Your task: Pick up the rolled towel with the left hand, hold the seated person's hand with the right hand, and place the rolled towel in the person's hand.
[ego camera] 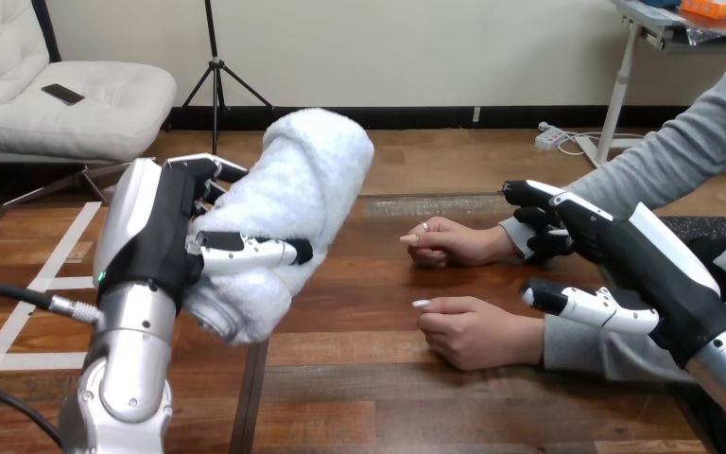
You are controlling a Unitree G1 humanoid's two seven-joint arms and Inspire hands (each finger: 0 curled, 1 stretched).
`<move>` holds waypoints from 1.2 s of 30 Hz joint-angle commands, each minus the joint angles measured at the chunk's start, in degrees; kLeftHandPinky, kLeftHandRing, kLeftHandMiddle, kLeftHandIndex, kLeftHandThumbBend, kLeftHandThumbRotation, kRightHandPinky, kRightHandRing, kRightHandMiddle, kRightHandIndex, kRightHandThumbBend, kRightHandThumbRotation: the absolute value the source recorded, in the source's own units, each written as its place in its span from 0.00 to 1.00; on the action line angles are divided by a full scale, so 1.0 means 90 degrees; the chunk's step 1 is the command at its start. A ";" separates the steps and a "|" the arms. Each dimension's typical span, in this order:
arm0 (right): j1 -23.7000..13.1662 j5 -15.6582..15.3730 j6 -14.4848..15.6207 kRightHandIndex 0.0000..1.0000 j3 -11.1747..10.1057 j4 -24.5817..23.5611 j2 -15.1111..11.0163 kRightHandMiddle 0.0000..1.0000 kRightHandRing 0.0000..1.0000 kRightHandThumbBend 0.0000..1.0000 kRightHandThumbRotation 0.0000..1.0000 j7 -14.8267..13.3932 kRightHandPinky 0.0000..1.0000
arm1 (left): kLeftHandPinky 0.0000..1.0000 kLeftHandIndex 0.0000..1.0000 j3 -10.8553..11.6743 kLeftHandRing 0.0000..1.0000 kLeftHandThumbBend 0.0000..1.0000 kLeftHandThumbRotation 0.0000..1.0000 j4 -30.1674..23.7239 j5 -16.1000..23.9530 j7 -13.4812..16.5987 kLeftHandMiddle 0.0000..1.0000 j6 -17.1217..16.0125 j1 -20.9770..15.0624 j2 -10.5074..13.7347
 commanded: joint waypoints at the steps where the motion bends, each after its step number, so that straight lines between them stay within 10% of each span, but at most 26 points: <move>1: -0.0506 -0.0064 -0.0083 0.90 -0.0001 0.0074 -0.0217 0.92 0.90 1.00 0.72 -0.0035 0.80 | 0.25 0.44 0.0090 0.32 0.64 0.00 -0.0172 0.0030 0.0036 0.40 -0.0150 -0.0195 0.0061; 36: -0.1482 -0.0396 -0.0750 0.88 0.0453 0.1884 -0.0496 0.91 0.87 1.00 0.55 0.0326 0.76 | 0.24 0.43 0.0191 0.32 0.64 0.00 -0.0260 -0.0356 -0.0165 0.39 -0.0308 -0.0151 0.0059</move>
